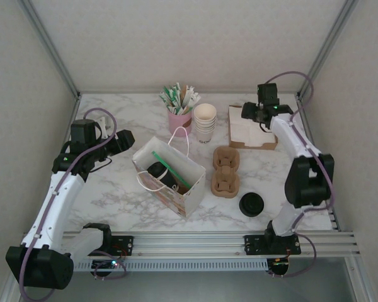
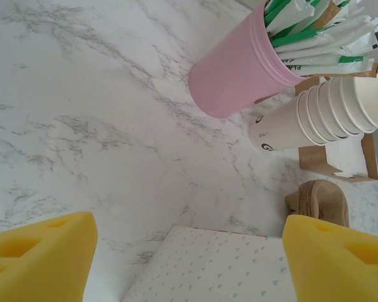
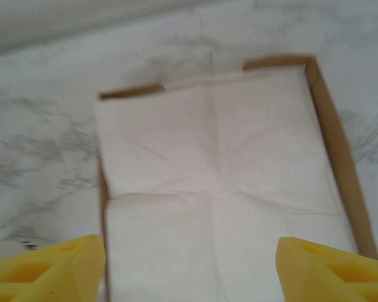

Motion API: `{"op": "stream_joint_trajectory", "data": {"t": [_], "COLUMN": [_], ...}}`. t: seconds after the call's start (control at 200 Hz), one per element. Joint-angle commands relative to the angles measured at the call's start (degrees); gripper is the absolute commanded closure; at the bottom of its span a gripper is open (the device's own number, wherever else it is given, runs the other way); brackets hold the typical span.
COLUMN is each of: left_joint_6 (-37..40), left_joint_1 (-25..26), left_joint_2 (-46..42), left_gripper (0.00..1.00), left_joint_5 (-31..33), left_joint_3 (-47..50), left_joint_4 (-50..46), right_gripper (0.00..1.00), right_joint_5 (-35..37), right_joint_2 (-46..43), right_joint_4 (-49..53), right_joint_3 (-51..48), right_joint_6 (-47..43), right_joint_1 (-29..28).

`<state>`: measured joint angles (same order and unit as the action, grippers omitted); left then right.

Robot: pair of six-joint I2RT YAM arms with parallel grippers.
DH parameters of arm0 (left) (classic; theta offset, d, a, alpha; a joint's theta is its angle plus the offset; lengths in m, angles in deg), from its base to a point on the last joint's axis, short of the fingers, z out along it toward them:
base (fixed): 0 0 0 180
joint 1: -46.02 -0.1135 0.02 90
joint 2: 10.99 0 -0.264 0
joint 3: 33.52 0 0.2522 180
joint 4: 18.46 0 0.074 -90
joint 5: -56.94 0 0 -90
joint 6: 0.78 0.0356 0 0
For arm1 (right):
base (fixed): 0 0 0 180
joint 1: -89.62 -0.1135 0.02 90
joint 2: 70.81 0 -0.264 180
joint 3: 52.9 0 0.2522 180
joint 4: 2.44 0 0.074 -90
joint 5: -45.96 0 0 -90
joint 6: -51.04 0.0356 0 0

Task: Pack the takeout coffee

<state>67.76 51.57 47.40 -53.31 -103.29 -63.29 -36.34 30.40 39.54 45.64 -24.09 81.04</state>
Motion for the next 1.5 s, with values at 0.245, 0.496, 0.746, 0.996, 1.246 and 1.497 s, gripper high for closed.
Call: {"op": "stream_joint_trajectory", "data": {"t": [0.245, 0.496, 0.746, 0.996, 1.246, 1.497], "left_joint_6": [-0.49, -0.59, -0.45, -0.49, -0.43, -0.35], "left_joint_1": [0.52, 0.44, 0.45, 0.44, 0.52, 0.52], "left_joint_2": [-0.82, -0.95, -1.03, -0.95, -1.02, -1.01], "left_gripper": [0.21, 0.21, 0.2, 0.2, 0.2, 0.2], "left_joint_5": [0.17, -0.06, -0.17, -0.18, -0.18, -0.32], "left_joint_3": [0.55, 0.55, 0.57, 0.55, 0.55, 0.51], "left_joint_4": [0.63, 0.66, 0.58, 0.65, 0.6, 0.57], "right_gripper": [0.2, 0.2, 0.23, 0.46, 0.46, 0.58], "right_joint_5": [2.25, 2.48, 3.68, 3.27, 2.12, -0.72], "right_joint_2": [14.93, 19.94, 21.69, 22.5, 23.43, 23.31], "right_joint_4": [4.35, 5.99, 6.26, 5.61, 6.38, 5.79], "right_joint_3": [10.9, 14.28, 12.5, 11.58, 12.48, 11.41], "right_joint_6": [1.41, 2.76, 4.27, 5.73, 6.35, 7.57], "right_joint_1": [1.62, 1.73, 1.81, 1.74, 2.07, 3.08]}}
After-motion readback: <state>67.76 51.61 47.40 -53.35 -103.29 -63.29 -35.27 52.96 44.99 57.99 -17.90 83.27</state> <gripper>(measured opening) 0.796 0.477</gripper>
